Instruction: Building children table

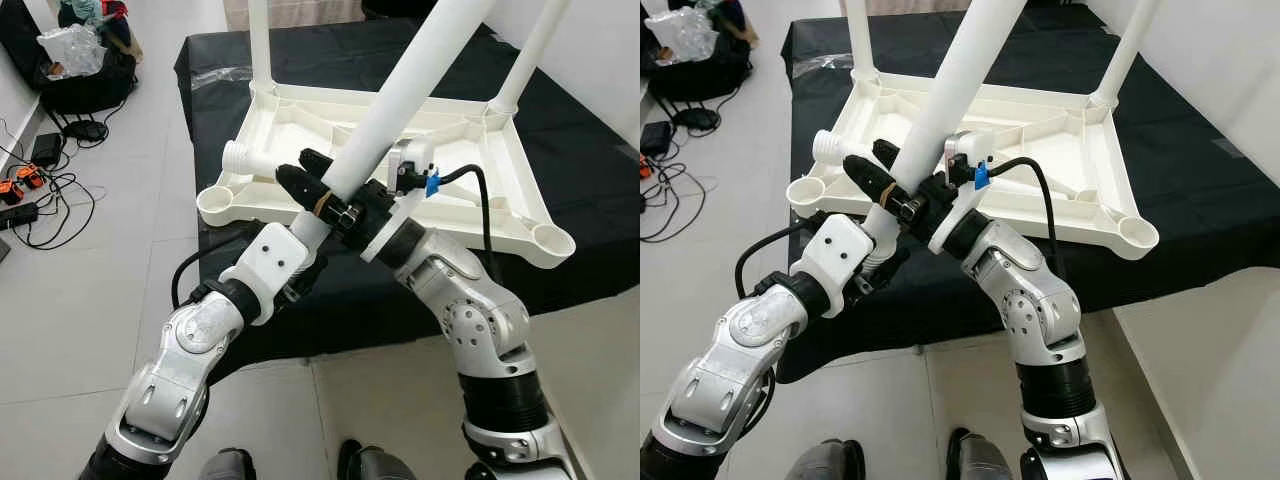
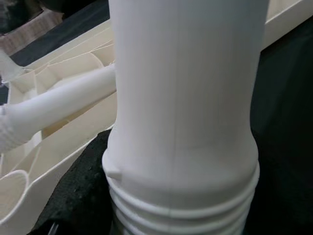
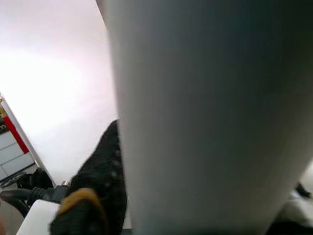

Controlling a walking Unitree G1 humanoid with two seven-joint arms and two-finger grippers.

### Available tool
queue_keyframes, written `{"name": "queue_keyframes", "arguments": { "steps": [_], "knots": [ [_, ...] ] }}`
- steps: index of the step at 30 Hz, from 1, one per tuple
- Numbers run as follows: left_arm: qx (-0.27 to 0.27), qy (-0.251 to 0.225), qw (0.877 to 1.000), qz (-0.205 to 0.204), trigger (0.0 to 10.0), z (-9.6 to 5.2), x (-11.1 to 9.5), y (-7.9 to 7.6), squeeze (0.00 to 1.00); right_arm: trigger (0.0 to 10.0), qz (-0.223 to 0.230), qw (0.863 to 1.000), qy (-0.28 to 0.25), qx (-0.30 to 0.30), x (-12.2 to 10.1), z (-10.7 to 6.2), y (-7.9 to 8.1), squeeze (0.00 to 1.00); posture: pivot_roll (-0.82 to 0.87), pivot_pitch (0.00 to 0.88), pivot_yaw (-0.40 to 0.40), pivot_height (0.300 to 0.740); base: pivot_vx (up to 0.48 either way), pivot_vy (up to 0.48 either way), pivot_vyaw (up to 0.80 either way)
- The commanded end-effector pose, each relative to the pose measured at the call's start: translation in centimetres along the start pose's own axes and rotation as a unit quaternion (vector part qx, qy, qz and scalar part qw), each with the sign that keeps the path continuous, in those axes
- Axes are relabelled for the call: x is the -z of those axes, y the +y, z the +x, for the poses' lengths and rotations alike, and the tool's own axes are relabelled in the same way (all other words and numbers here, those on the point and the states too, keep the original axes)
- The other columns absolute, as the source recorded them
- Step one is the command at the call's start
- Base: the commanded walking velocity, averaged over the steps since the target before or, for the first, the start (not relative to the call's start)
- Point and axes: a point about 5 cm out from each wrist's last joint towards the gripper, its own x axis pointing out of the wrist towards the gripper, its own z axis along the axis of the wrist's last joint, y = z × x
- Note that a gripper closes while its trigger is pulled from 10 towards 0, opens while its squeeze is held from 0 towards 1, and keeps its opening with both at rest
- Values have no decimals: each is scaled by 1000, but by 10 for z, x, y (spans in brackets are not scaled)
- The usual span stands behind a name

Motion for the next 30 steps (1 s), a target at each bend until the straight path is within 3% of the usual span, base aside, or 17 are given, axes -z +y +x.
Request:
{"name": "queue_keyframes", "arguments": {
  "steps": [1,4,5,6,7,16,30],
  "knots": [
    [2,-3,1000,12,10000,-1,-1,-1,0,10000,-4,1000,5,-11,1,1,5,1000,9,149,-35,740,0,0,0],
    [2,-3,1000,13,10000,-1,0,-1,0,10000,-4,1000,6,-12,1,1,5,1000,9,149,-35,740,0,0,0],
    [1,-3,1000,14,10000,-1,0,-1,0,10000,-4,1000,6,-12,1,1,5,176,8,148,-35,740,0,0,0],
    [1,-3,1000,14,10000,-1,0,-1,0,10000,-4,1000,6,-12,1,1,5,176,8,148,-35,740,0,0,0],
    [0,-3,1000,15,10000,-1,0,-1,0,10000,-5,1000,6,-11,1,1,5,0,8,148,-35,740,0,0,0],
    [1,-9,1000,23,10000,-1,-3,-3,0,10000,-9,1000,-9,28,-4,8,-4,0,8,151,-33,740,0,0,0],
    [0,-9,1000,25,10000,0,-2,-3,0,10000,-4,999,-29,40,-11,16,-4,0,7,145,-31,740,0,0,0]
  ]
}}
